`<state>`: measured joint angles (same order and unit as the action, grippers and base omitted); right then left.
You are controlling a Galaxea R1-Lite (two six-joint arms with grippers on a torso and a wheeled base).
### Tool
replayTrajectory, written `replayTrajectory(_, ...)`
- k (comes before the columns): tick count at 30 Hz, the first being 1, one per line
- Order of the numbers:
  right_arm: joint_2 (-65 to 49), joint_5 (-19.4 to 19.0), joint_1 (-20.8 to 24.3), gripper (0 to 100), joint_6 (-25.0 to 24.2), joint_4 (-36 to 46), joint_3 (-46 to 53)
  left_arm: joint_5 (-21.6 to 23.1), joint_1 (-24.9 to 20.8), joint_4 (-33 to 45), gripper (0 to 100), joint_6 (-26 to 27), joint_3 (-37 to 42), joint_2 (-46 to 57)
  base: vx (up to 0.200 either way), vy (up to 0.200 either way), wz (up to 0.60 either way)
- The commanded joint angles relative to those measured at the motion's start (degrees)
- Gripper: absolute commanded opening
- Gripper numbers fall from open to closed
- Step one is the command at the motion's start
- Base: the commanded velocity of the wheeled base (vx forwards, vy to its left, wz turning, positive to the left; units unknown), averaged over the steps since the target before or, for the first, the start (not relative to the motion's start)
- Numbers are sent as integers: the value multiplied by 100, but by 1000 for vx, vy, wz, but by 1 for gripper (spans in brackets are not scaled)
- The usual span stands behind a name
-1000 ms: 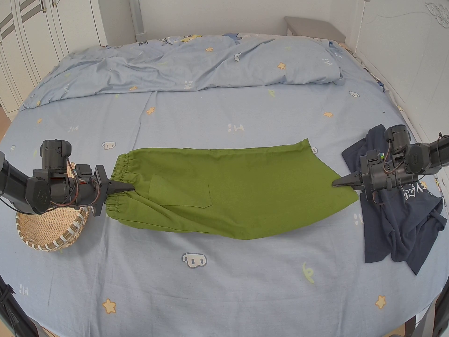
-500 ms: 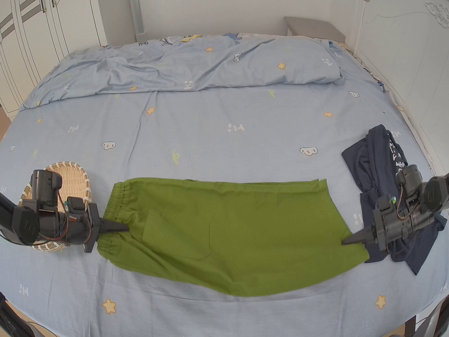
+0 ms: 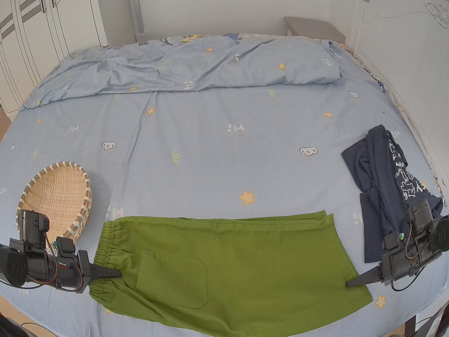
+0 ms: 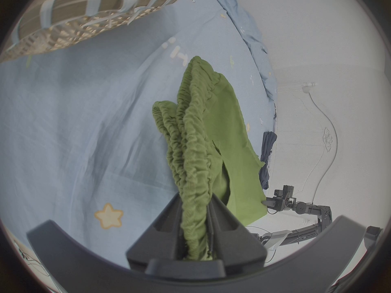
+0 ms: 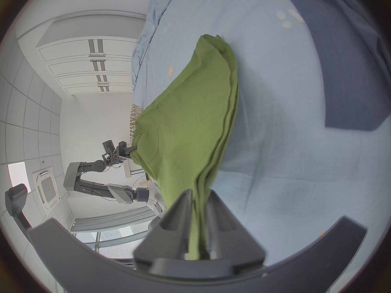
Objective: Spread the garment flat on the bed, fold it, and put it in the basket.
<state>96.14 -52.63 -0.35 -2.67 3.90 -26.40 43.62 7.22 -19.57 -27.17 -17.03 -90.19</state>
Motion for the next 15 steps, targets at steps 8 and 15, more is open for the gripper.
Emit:
replayTrajectory(8, 186, -2, 9, 100, -5, -197, 197, -29, 131, 14, 0, 309, 156, 159, 0, 0, 0)
replayTrajectory(15, -543, 33, -351, 100, -76, -135, -269, -46, 825, 673, 0, 757, -90, 1082, 0, 0, 0)
